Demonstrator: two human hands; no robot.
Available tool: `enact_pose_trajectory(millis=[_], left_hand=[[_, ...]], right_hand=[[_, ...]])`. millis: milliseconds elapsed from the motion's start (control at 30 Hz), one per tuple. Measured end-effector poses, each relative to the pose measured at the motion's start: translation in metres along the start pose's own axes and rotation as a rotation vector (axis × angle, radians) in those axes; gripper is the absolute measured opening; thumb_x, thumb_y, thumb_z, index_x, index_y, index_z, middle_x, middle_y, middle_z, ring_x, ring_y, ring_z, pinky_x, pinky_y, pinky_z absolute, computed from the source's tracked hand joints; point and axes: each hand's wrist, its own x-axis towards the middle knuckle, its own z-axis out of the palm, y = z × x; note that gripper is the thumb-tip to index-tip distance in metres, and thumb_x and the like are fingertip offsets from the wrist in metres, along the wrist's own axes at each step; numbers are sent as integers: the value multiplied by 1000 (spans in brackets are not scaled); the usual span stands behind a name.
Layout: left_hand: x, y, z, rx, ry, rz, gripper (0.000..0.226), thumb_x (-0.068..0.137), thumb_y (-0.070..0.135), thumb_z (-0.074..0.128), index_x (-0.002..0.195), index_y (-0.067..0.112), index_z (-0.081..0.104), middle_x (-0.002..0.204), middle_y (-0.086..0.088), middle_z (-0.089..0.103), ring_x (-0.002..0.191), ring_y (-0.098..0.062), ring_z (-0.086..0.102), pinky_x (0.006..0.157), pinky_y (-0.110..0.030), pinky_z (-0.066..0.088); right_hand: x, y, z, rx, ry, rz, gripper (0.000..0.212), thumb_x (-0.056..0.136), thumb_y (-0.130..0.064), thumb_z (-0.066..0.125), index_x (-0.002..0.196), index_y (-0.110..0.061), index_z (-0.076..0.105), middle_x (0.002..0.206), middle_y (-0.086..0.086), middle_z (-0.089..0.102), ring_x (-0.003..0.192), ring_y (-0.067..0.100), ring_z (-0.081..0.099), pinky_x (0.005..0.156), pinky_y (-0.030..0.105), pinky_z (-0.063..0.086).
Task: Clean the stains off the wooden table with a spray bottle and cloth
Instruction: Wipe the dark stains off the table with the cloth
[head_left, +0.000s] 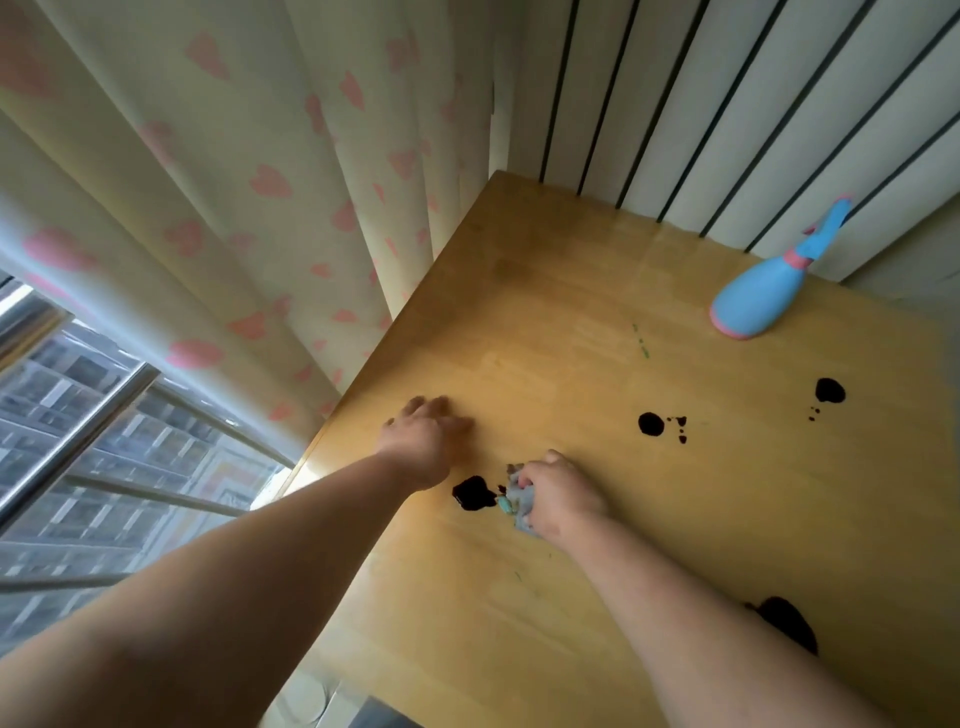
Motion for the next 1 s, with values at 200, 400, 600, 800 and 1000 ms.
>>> enact_pose_trajectory(millis=[200,400,600,800,1000], left_hand=[[1,2,0,14,38,-7,60,93,26,58,144,49,38,160,4,22,149,-24,13,111,-47,33],[-2,0,2,2,72,-7,54,92,32,56,141,50,42,157,5,27,146,-24,18,109,-49,31],[-2,-6,5,-8,78,-19,53,90,41,58,140,51,44,157,9,28,146,-20,19,112,-49,28],[-1,-22,5,-113,115,15,50,91,22,54,136,46,52,155,15,34,144,-14,25,111,-41,29],[-2,-23,2,-223,158,21,54,87,12,52,134,38,57,152,14,41,142,-13,29,110,-37,27]], right_hand=[[4,-11,5,50,54,-39,38,86,-20,69,122,-22,58,127,-1,40,105,20,53,82,20,39],[8,-25,17,136,64,-62,43,80,-20,75,119,-24,60,125,-1,40,102,23,55,87,29,49],[10,-41,29,179,112,-110,49,80,-21,76,124,-23,57,130,-1,41,110,22,53,94,27,43],[5,-53,32,129,106,-158,48,84,-35,66,128,-16,56,135,-2,35,111,19,52,90,24,40],[7,-51,30,69,42,-188,41,91,-15,50,132,-20,51,133,-7,39,105,20,54,87,27,47]])
